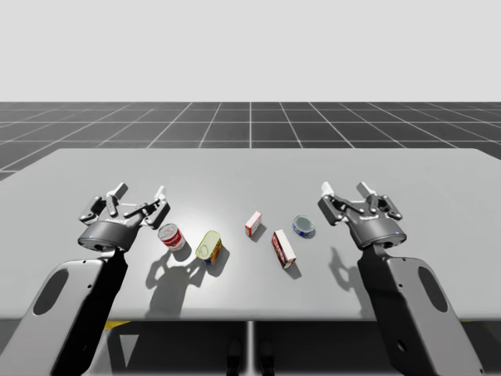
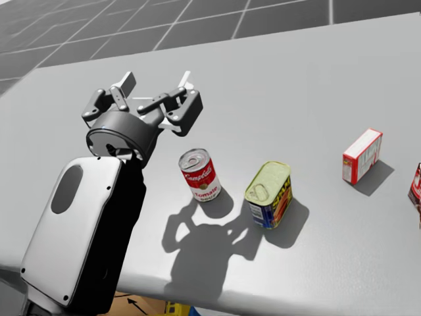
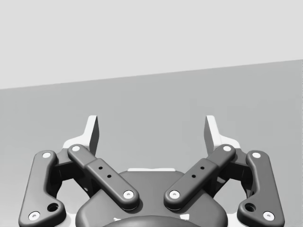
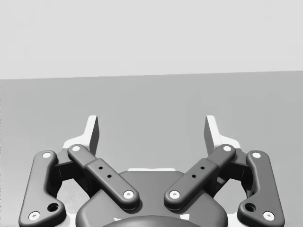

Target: Grasp the soup can and hold it up.

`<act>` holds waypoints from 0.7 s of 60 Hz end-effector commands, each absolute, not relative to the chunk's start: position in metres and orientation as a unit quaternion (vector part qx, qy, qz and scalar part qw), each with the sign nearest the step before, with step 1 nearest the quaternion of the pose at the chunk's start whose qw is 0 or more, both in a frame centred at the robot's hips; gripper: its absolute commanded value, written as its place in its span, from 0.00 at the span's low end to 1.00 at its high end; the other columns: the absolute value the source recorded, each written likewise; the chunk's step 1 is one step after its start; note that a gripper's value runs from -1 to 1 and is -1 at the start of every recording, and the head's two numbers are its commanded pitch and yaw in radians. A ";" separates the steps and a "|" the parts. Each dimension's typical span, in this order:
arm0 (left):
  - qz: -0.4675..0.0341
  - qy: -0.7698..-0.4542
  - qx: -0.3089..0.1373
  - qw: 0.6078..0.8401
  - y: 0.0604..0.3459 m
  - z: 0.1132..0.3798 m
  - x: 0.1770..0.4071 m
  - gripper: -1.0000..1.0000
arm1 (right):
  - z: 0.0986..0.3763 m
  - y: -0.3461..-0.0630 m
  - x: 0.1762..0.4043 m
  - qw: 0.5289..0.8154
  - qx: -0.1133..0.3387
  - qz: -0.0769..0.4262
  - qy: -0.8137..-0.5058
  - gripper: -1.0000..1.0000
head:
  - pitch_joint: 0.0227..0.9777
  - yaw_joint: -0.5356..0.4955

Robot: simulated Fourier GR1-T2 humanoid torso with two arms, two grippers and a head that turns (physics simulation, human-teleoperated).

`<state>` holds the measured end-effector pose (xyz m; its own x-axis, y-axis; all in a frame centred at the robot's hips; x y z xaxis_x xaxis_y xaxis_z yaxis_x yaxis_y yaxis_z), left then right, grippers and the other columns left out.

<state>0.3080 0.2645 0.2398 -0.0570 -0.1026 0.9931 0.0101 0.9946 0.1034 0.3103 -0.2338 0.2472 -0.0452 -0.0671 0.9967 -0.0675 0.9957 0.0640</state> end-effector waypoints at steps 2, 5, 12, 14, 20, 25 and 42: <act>-0.037 -0.723 0.022 0.690 0.266 0.241 0.308 0.00 | 0.244 -0.229 0.310 0.693 0.048 0.010 -0.719 0.00 | 0.84 0.92; -0.030 -0.719 0.005 0.694 0.268 0.244 0.308 0.00 | 0.244 -0.228 0.310 0.694 0.048 0.011 -0.719 0.00 | 0.84 0.92; -0.042 -0.715 -0.024 0.698 0.271 0.263 0.297 0.00 | 0.241 -0.227 0.311 0.694 0.040 0.015 -0.719 0.00 | 0.83 0.90; -0.051 -0.717 -0.027 0.694 0.271 0.268 0.293 0.00 | 0.240 -0.227 0.312 0.694 0.033 0.017 -0.719 0.00 | 0.84 0.91; -0.078 -0.710 -0.062 0.697 0.275 0.283 0.276 0.00 | 0.240 -0.227 0.311 0.693 0.031 0.016 -0.720 0.00 | 0.84 0.91; -0.098 -0.698 -0.087 0.704 0.280 0.287 0.262 0.00 | 0.240 -0.227 0.311 0.693 0.029 0.016 -0.720 0.00 | 0.84 0.91; -0.139 -0.653 -0.086 0.740 0.303 0.265 0.224 0.00 | 0.239 -0.227 0.312 0.693 0.023 0.015 -0.720 0.00 | 0.83 0.91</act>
